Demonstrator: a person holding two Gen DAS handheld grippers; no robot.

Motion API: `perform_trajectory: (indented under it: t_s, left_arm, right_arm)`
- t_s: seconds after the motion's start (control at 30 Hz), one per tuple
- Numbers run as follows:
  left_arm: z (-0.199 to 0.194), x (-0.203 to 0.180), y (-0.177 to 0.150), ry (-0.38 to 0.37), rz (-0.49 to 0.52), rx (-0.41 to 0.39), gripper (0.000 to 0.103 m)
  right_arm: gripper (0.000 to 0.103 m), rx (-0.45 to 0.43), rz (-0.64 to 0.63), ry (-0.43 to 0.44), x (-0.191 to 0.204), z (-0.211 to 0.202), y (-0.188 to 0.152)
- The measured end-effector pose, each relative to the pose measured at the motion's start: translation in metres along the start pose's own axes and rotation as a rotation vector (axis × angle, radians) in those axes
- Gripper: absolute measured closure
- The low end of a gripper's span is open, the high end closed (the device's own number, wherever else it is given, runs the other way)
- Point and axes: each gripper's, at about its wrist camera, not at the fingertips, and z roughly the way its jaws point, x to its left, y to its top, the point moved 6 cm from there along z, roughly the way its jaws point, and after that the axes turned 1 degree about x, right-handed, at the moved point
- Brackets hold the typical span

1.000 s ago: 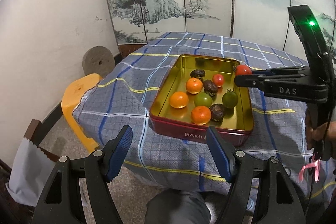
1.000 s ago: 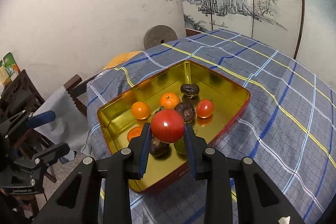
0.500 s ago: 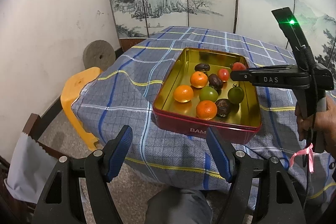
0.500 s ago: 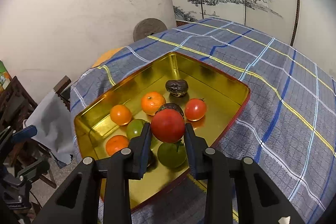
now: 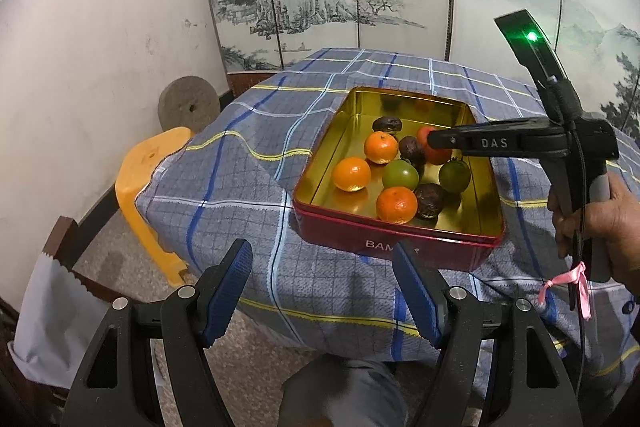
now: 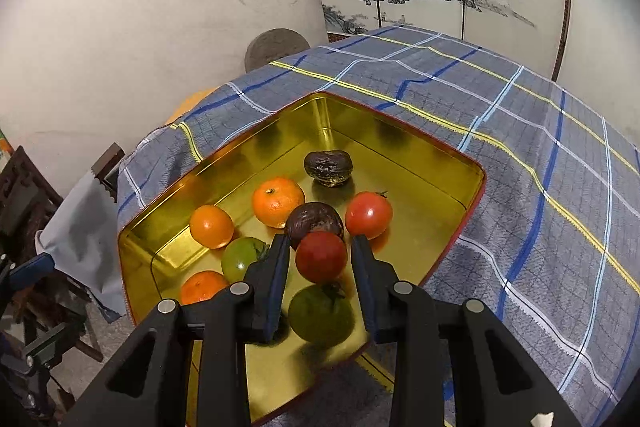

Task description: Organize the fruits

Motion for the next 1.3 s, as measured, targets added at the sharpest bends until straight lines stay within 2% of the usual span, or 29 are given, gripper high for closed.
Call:
perform_trajectory:
  t_s: [0.03, 0.1, 0.17, 0.27, 0.4, 0.53, 0.73, 1.03, 1.3]
  left_arm:
    - [-0.001, 0.0, 0.0, 0.007, 0.002, -0.004, 0.03]
    - [-0.002, 0.001, 0.0, 0.02, -0.001, -0.001, 0.029]
    - [-0.004, 0.001, 0.0, 0.009, -0.01, 0.005, 0.028]
    - [-0.011, 0.002, 0.003, -0.003, -0.023, -0.007, 0.027]
    - [-0.027, -0.002, 0.007, -0.019, -0.023, -0.032, 0.022]
    - [-0.042, -0.012, 0.01, -0.029, -0.003, -0.052, 0.02]
    - [-0.07, -0.027, 0.016, -0.035, 0.01, -0.1, 0.015]
    - [-0.106, -0.053, 0.017, -0.022, 0.047, -0.156, 0.009]
    - [-0.122, -0.073, 0.019, -0.024, 0.074, -0.176, 0.007]
  right_arm:
    - [0.067, -0.007, 0.001, 0.0, 0.001, -0.001, 0.001]
    - [0.051, -0.032, 0.014, 0.017, 0.003, -0.008, 0.004]
    - [0.045, -0.082, 0.015, 0.021, 0.008, -0.025, 0.006]
    - [0.042, -0.168, -0.014, 0.016, 0.022, -0.06, 0.005]
    - [0.024, -0.299, -0.085, -0.052, 0.047, -0.119, -0.011]
    - [0.01, -0.416, -0.096, -0.108, 0.06, -0.176, -0.038]
    - [0.004, -0.482, -0.108, -0.163, 0.066, -0.23, -0.071]
    - [0.003, -0.511, -0.112, -0.198, 0.066, -0.266, -0.107]
    - [0.002, -0.529, -0.089, -0.205, 0.061, -0.287, -0.122]
